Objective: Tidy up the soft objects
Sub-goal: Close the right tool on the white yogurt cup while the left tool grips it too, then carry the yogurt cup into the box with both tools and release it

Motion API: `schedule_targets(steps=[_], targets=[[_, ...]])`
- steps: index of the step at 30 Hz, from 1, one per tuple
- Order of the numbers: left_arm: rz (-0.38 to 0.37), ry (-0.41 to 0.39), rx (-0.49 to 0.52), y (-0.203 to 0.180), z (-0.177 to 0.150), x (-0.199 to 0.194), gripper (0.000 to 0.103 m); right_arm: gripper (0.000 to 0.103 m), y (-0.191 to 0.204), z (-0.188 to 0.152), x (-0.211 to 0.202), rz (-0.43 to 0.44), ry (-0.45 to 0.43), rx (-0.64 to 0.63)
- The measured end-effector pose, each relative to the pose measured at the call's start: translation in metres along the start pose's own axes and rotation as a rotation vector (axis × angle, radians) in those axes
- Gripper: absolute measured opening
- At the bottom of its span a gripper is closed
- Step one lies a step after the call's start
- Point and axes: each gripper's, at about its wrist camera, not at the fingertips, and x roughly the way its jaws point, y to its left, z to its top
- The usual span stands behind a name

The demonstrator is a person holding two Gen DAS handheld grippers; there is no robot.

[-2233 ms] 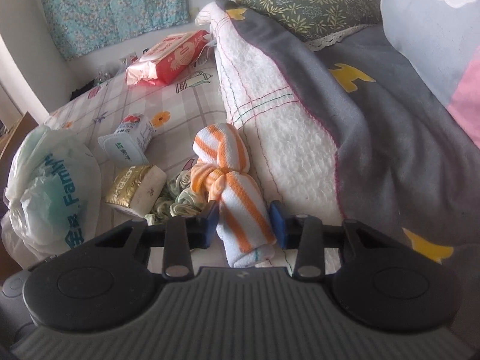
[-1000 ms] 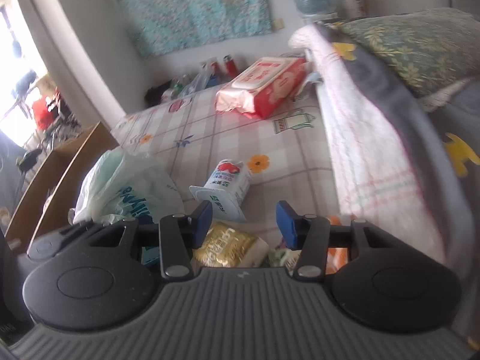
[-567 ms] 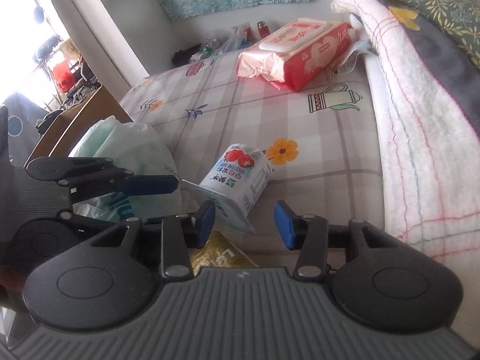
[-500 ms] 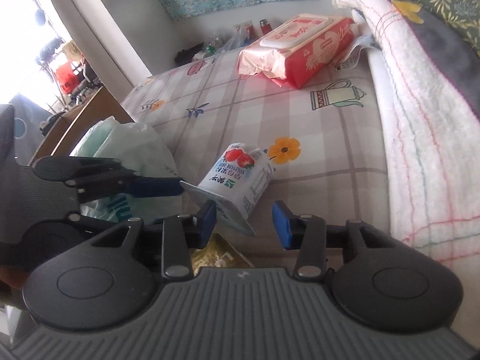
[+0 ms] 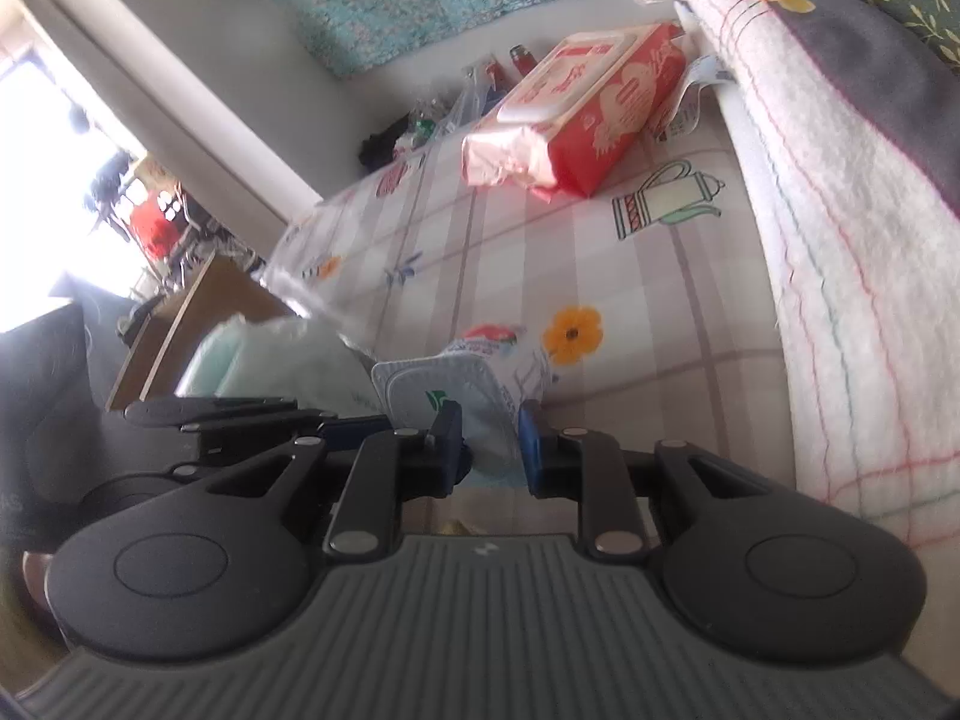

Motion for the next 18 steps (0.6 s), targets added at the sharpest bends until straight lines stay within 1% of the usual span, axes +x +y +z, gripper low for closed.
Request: schedule_targets(steps=[4, 6, 10, 14, 18], targets=[[-0.008, -0.011, -0.081, 0.01, 0.012, 0.002, 0.029, 0.02, -0.011, 0.012, 0.004, 0.039, -0.002, 0.094], [-0.012, -0.017, -0.106, 0.013, 0.014, 0.0, 0.029, 0.02, -0.013, 0.015, 0.005, 0.054, -0.005, 0.134], [-0.018, -0.037, -0.132, 0.015, 0.015, -0.014, 0.029, 0.02, -0.007, 0.015, 0.001, 0.066, -0.008, 0.158], [-0.038, -0.071, -0.144, 0.017, 0.015, -0.044, 0.029, 0.02, 0.012, 0.017, -0.014, 0.074, -0.026, 0.14], [-0.052, -0.127, -0.148, 0.021, 0.015, -0.089, 0.029, 0.02, 0.045, 0.022, -0.038, 0.087, -0.057, 0.099]])
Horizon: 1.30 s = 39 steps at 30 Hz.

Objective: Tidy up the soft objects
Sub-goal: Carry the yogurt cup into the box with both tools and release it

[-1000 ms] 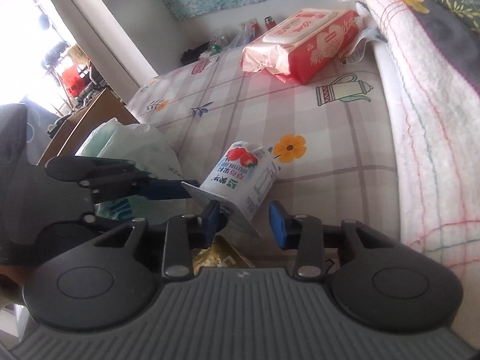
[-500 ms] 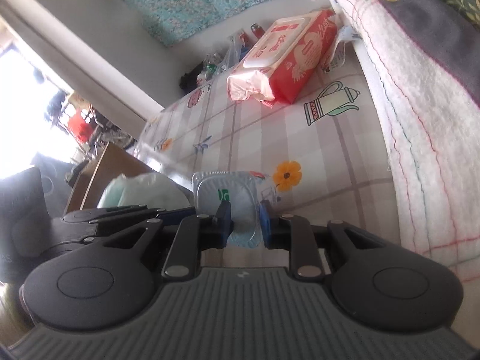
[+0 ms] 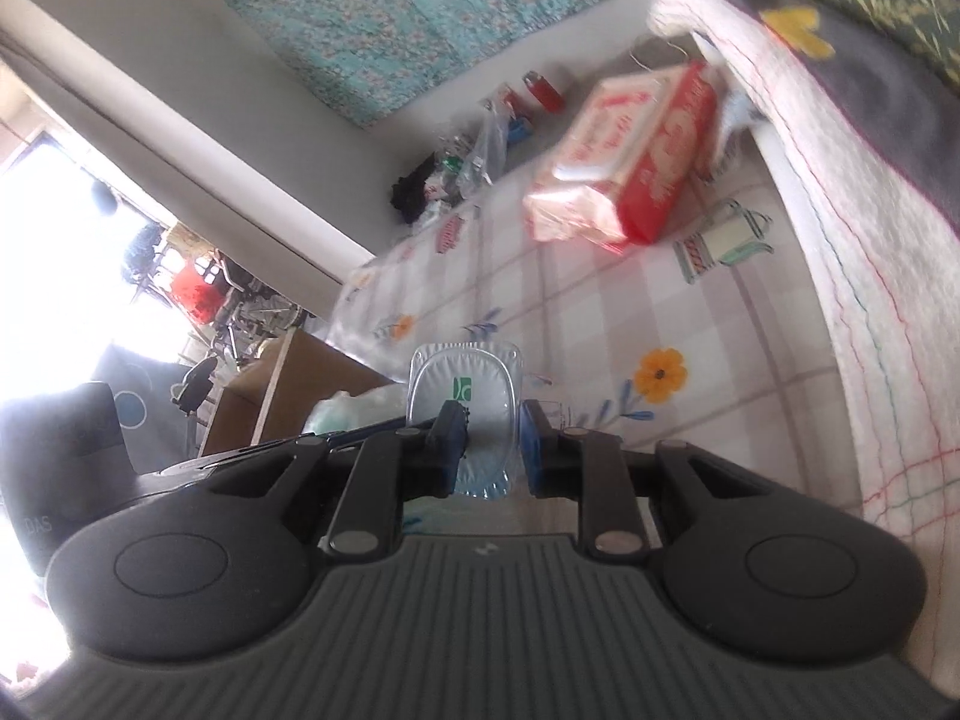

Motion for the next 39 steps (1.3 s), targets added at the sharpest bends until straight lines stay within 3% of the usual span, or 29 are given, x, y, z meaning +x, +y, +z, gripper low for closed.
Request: schedule_targets(steps=[6, 11, 17, 22, 26, 34, 39], targets=[[0.03, -0.096, -0.006, 0.022, 0.0, -0.09, 0.029, 0.02, 0.078, -0.001, -0.016, 0.054, -0.021, -0.09], [0.093, -0.144, -0.1, 0.074, -0.018, -0.163, 0.029, 0.02, 0.154, -0.015, 0.005, 0.148, 0.031, -0.169], [0.221, -0.151, -0.246, 0.147, -0.062, -0.226, 0.029, 0.021, 0.234, -0.046, 0.071, 0.27, 0.199, -0.213], [0.298, -0.094, -0.379, 0.198, -0.1, -0.243, 0.03, 0.021, 0.279, -0.086, 0.138, 0.314, 0.388, -0.197], [0.287, -0.024, -0.455, 0.223, -0.125, -0.239, 0.03, 0.021, 0.301, -0.122, 0.173, 0.273, 0.519, -0.209], [0.108, 0.119, -0.554, 0.247, -0.154, -0.209, 0.029, 0.025, 0.31, -0.145, 0.184, 0.06, 0.688, -0.339], [0.054, 0.206, -0.592, 0.259, -0.167, -0.181, 0.032, 0.04, 0.315, -0.146, 0.191, -0.023, 0.739, -0.387]])
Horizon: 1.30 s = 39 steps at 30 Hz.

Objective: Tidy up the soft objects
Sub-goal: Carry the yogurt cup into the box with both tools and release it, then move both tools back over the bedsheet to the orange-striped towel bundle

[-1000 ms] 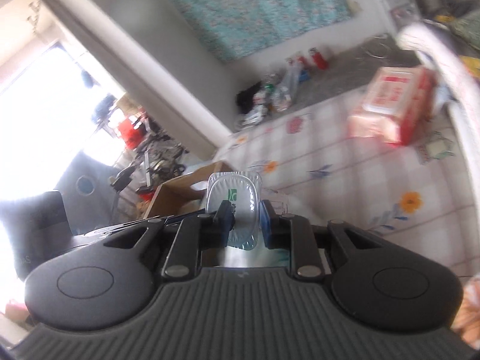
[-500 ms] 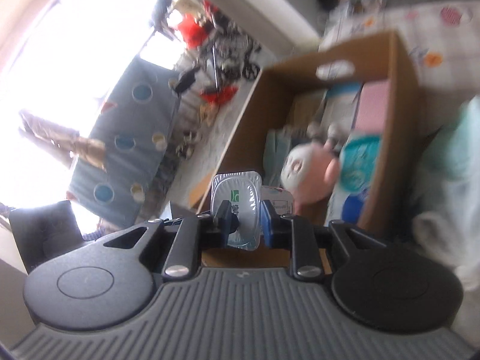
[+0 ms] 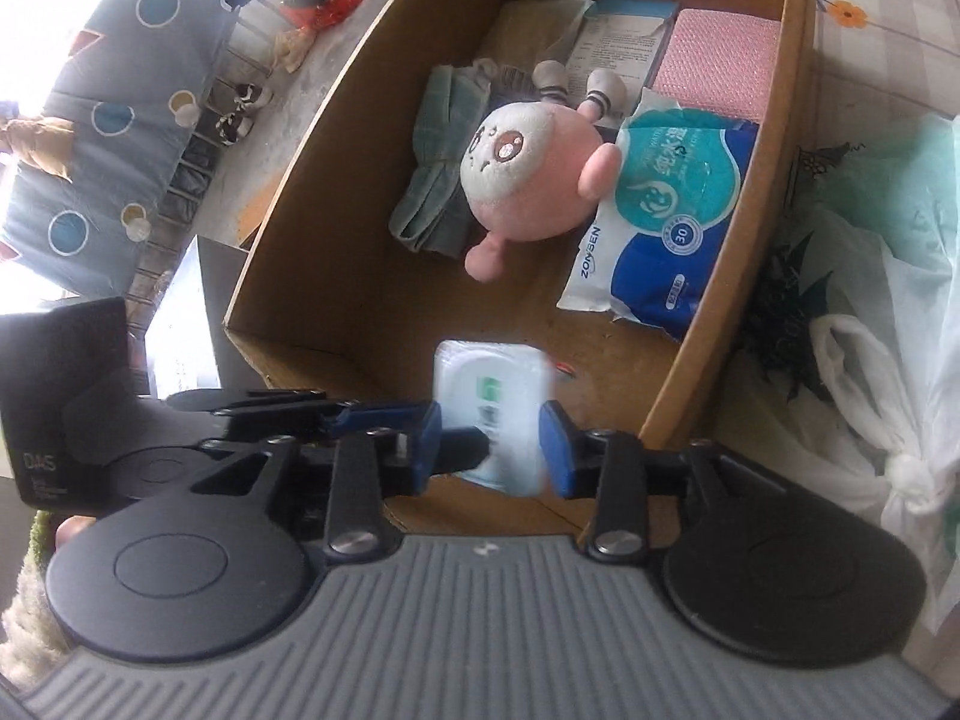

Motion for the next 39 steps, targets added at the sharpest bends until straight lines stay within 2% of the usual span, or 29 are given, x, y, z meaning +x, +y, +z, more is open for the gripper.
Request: schedule_targets(steps=[5, 9, 14, 17, 19, 23, 28, 29, 34, 36, 39], targets=[[0.008, 0.012, 0.002, 0.002, 0.003, 0.007, 0.033, 0.044, 0.006, 0.004, -0.001, -0.005, -0.013, -0.015], [0.035, -0.028, 0.018, 0.0, 0.006, 0.001, 0.035, 0.044, 0.007, 0.005, -0.005, 0.011, -0.058, -0.02], [0.085, -0.135, 0.058, -0.009, 0.018, -0.002, 0.045, 0.046, 0.0, -0.007, -0.034, 0.104, -0.208, -0.028], [0.114, -0.182, 0.059, -0.011, 0.032, 0.007, 0.045, 0.047, -0.012, -0.022, -0.055, 0.132, -0.298, -0.013], [0.116, -0.175, 0.026, -0.01, 0.04, 0.016, 0.045, 0.047, -0.024, -0.033, -0.065, 0.138, -0.341, 0.018], [0.062, -0.111, -0.082, -0.005, 0.047, 0.037, 0.043, 0.047, -0.054, -0.052, -0.077, 0.136, -0.387, 0.101], [0.045, -0.066, -0.087, -0.01, 0.04, 0.046, 0.043, 0.047, -0.088, -0.076, -0.085, 0.139, -0.416, 0.181], [0.047, -0.052, -0.088, -0.01, 0.038, 0.046, 0.046, 0.047, -0.093, -0.08, -0.087, 0.145, -0.423, 0.192], [0.054, -0.035, -0.097, -0.008, 0.027, 0.042, 0.047, 0.047, -0.114, -0.096, -0.09, 0.17, -0.448, 0.234], [0.05, -0.049, -0.109, -0.006, 0.024, 0.037, 0.047, 0.047, -0.119, -0.103, -0.091, 0.182, -0.453, 0.246], [0.054, -0.122, -0.11, -0.009, 0.017, 0.02, 0.048, 0.047, -0.124, -0.114, -0.095, 0.193, -0.471, 0.261]])
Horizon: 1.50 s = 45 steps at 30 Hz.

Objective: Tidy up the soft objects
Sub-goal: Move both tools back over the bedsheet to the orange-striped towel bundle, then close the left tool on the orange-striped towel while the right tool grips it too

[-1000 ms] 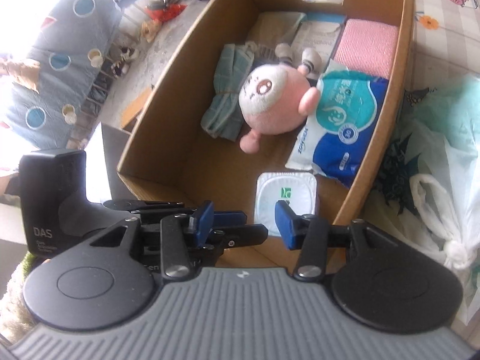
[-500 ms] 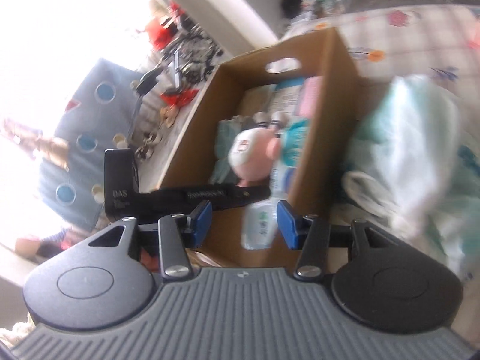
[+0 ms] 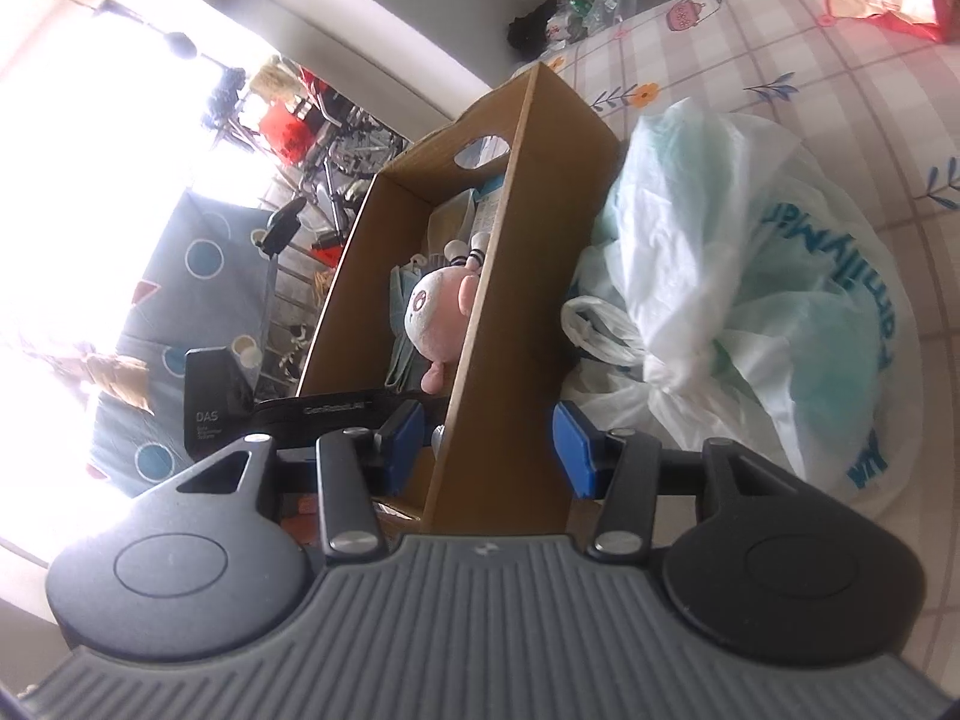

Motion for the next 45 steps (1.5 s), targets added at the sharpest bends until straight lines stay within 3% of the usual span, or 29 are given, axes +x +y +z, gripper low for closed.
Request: schedule_targets(steps=[4, 7, 11, 16, 23, 30, 43, 45], targets=[[0.001, -0.192, 0.048, -0.013, -0.012, -0.039, 0.059, 0.051, -0.008, -0.008, -0.024, -0.011, -0.079, 0.012], [-0.027, -0.329, 0.128, -0.037, -0.025, -0.063, 0.063, 0.053, -0.014, -0.016, -0.052, -0.066, -0.182, 0.003], [-0.092, -0.417, 0.297, -0.093, -0.046, -0.068, 0.067, 0.057, -0.027, -0.033, -0.096, -0.184, -0.33, 0.0], [-0.214, -0.356, 0.543, -0.168, -0.085, -0.038, 0.07, 0.06, -0.054, -0.06, -0.152, -0.325, -0.464, 0.038], [-0.284, -0.282, 0.773, -0.229, -0.149, 0.028, 0.068, 0.061, -0.103, -0.099, -0.197, -0.422, -0.509, 0.147], [-0.31, -0.181, 0.821, -0.239, -0.188, 0.083, 0.062, 0.061, -0.14, -0.119, -0.208, -0.469, -0.533, 0.212], [-0.324, -0.122, 0.844, -0.255, -0.226, 0.136, 0.055, 0.059, -0.194, -0.084, -0.173, -0.657, -0.416, 0.158], [-0.328, -0.1, 0.853, -0.256, -0.23, 0.141, 0.055, 0.051, -0.203, -0.08, -0.164, -0.691, -0.382, 0.145]])
